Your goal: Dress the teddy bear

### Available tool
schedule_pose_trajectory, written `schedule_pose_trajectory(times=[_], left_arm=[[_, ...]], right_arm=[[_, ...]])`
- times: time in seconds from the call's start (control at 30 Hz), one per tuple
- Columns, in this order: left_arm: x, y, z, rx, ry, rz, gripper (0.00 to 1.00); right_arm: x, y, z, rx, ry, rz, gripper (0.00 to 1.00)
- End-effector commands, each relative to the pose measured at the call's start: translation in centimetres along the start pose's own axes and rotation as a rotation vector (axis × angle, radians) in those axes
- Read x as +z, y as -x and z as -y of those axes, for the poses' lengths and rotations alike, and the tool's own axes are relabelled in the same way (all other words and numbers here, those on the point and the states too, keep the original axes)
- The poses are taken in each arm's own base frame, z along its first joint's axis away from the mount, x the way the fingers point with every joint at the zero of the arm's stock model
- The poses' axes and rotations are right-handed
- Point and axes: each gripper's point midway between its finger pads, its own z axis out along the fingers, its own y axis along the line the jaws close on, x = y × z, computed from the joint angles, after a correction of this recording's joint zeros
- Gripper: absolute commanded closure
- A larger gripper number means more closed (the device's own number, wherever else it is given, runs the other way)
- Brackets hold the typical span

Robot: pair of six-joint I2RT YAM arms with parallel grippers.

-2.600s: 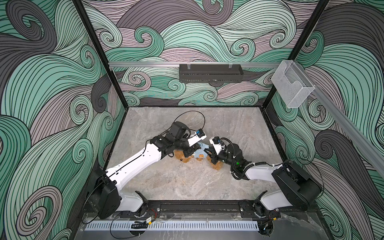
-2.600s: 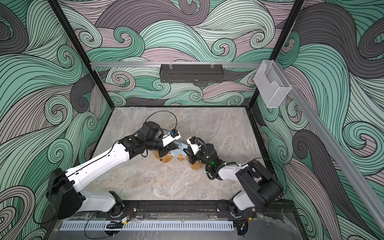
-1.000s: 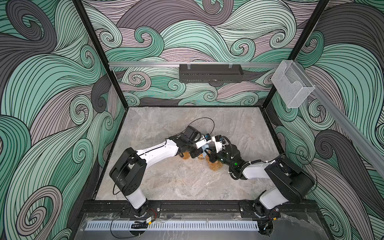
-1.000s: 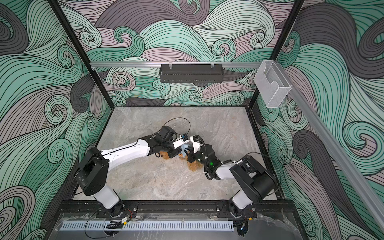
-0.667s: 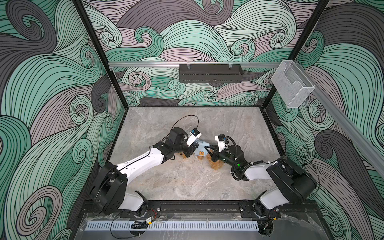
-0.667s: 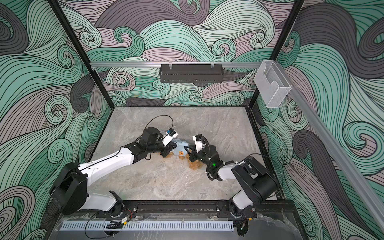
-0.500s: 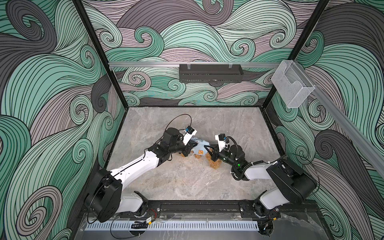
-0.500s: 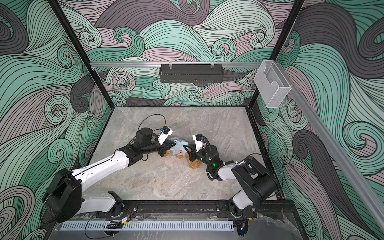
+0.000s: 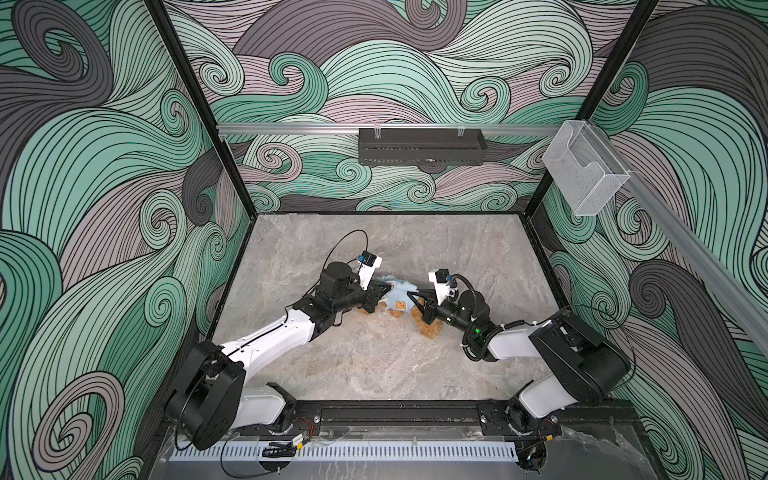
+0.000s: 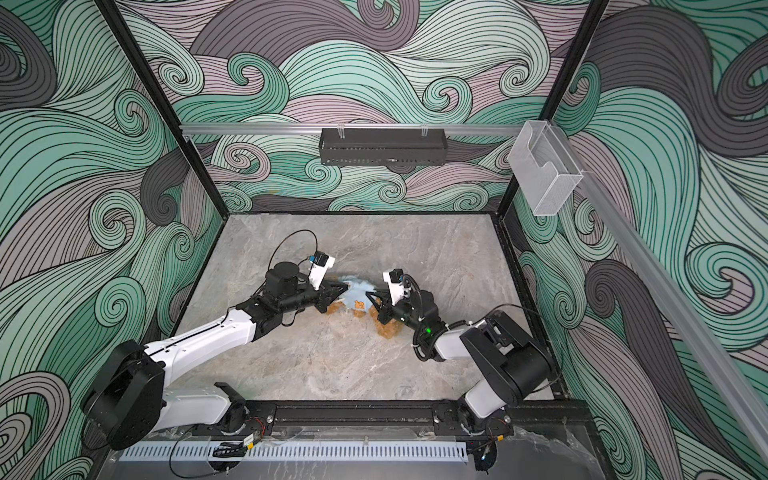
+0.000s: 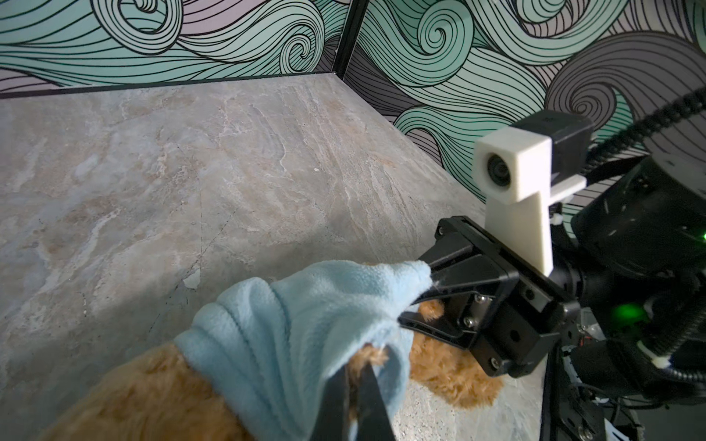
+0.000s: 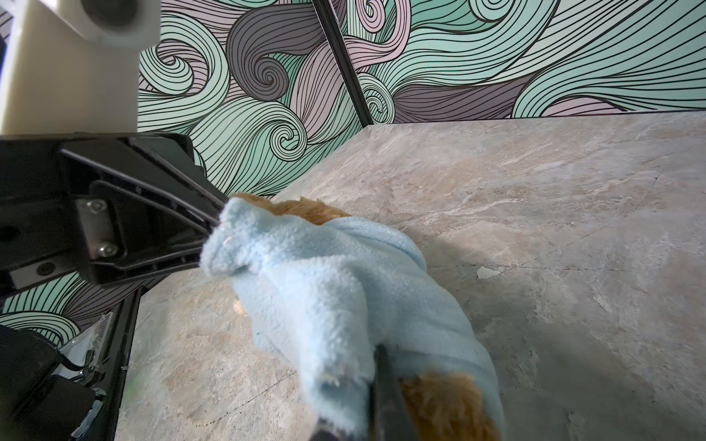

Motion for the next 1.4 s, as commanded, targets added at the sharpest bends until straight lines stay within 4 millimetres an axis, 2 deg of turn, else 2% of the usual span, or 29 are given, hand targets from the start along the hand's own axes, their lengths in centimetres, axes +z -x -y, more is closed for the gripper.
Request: schedule_pose_trajectory(times=[0.0,0.03,0.07,0.17,0.23,0.4,0.53,0.63,0.77,0.83,1.0,1.17,1.27,1.37], left_arm=[[-1.2,4.5,-0.1,0.022,0.014,0.129,1.00],[-0.8,3.9,0.1,0.047,0.006,0.085,1.00],[-0.5,2.8,0.2,0.082,0.005,0.027,1.00],[0.0,0.1,0.3,0.191,0.019,-0.117,1.00],[0.0,-1.0,0.3,0.236,0.023,-0.174,1.00],[0.1,-1.6,1.8,0.319,-0.067,-0.196,1.00],[0.4,-1.6,2.6,0.330,-0.110,-0.208,1.00],[0.5,-1.6,2.9,0.327,-0.126,-0.214,1.00],[-0.3,-2.2,2.4,0.336,-0.087,-0.251,1.00],[-0.9,-1.7,1.8,0.330,-0.034,-0.232,1.00],[-2.2,1.4,1.1,0.184,0.036,0.004,1.00],[-2.7,2.3,0.7,0.073,0.062,0.100,1.00],[-2.4,1.2,1.8,0.137,-0.004,0.013,1.00],[-1.9,-1.5,2.1,0.234,-0.018,-0.186,1.00]], right_arm=[[-0.1,-1.6,2.2,0.007,-0.077,-0.047,1.00],[0.0,-1.7,2.0,-0.003,-0.063,-0.059,1.00],[0.2,-2.0,1.9,-0.019,-0.050,-0.086,0.95],[0.1,-3.2,1.9,-0.068,-0.051,-0.178,0.78],[-0.2,-3.2,1.7,-0.114,-0.048,-0.204,0.68],[0.0,-2.8,0.3,-0.190,0.032,-0.249,0.51],[0.8,-1.9,-0.7,-0.184,0.092,-0.221,0.49],[1.4,-1.8,-1.1,-0.171,0.110,-0.213,0.55],[1.4,-2.4,0.4,-0.141,0.027,-0.211,0.92],[1.2,-3.1,1.4,-0.122,-0.030,-0.237,1.00],[0.5,-4.8,2.5,-0.083,-0.088,-0.251,1.00],[0.4,-5.6,2.2,-0.079,-0.084,-0.250,1.00],[0.6,-5.3,1.9,-0.089,-0.070,-0.244,1.00],[0.7,-4.3,1.1,-0.115,-0.039,-0.218,1.00]])
